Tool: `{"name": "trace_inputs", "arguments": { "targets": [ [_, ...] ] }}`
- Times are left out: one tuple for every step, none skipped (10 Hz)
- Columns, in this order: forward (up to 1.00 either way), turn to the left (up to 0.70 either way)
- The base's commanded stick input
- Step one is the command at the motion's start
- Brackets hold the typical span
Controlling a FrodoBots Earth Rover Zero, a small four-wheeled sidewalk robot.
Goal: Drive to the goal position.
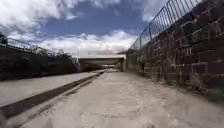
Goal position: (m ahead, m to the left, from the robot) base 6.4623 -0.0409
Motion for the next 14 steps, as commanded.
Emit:
{"name": "trace_inputs", "arguments": {
  "targets": [
    [1.00, 0.00],
    [1.00, 0.00],
    [1.00, 0.00],
    [1.00, 0.00],
    [1.00, -0.01],
    [1.00, -0.11],
    [1.00, -0.21],
    [1.00, 0.00],
    [1.00, 0.00],
    [1.00, 0.00],
    [1.00, 0.00],
    [1.00, 0.00],
    [1.00, 0.00],
    [1.00, 0.00]
  ]
}}
